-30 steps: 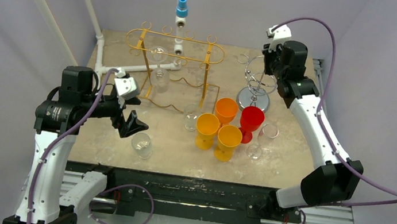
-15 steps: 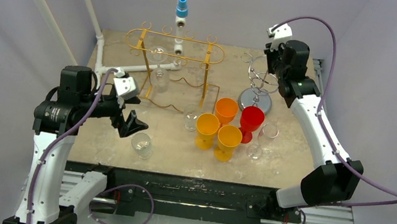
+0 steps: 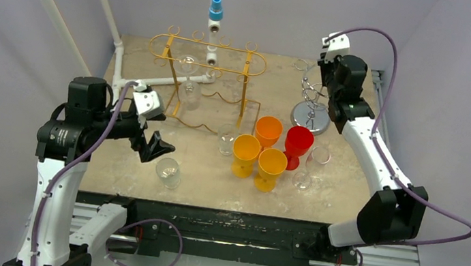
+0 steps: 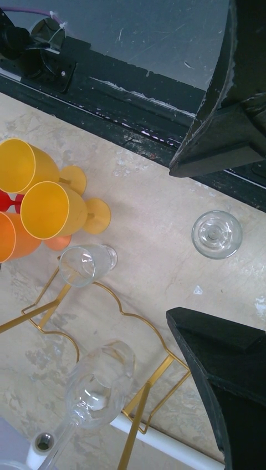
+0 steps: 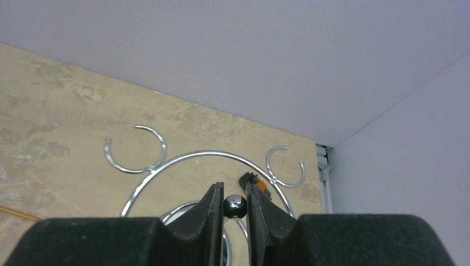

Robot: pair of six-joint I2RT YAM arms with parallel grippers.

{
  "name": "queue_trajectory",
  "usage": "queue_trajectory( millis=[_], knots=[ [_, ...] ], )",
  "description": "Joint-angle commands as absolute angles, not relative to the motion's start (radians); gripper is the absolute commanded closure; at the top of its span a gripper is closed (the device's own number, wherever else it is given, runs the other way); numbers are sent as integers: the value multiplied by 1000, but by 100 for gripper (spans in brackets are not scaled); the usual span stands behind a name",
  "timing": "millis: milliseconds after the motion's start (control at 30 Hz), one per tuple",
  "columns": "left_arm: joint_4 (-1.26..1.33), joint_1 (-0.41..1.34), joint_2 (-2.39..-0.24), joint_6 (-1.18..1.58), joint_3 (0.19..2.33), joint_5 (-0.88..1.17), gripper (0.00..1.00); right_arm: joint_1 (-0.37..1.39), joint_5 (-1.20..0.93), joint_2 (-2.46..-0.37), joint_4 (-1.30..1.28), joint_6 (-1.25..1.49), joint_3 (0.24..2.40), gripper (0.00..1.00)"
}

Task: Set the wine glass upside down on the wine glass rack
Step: Adjust the wine rack at the center of the board.

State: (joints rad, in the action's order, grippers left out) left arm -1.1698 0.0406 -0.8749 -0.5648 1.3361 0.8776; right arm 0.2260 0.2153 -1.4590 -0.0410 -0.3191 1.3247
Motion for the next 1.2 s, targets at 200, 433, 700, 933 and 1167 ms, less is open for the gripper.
queue_trajectory(
  millis=[200, 433, 700, 933, 1167],
  knots=[
    [-1184, 41, -865, -601, 1370, 881, 2, 221, 343, -1389, 195, -275, 1330, 68],
    [-1219, 41, -859, -632, 1317, 803, 2, 221, 303, -1374, -37, -137, 1470, 14],
    [-1249, 41, -853, -698, 1251, 658, 3, 312, 269, -1264, -212, 39, 1471, 2],
    [-1229, 41, -891, -685, 1252, 696, 3, 523, 444, -1205, -396, 104, 1411, 6],
    [-1204, 41, -905, -685, 1282, 711, 3, 532, 472, -1145, -564, 277, 1248, 12]
  ],
)
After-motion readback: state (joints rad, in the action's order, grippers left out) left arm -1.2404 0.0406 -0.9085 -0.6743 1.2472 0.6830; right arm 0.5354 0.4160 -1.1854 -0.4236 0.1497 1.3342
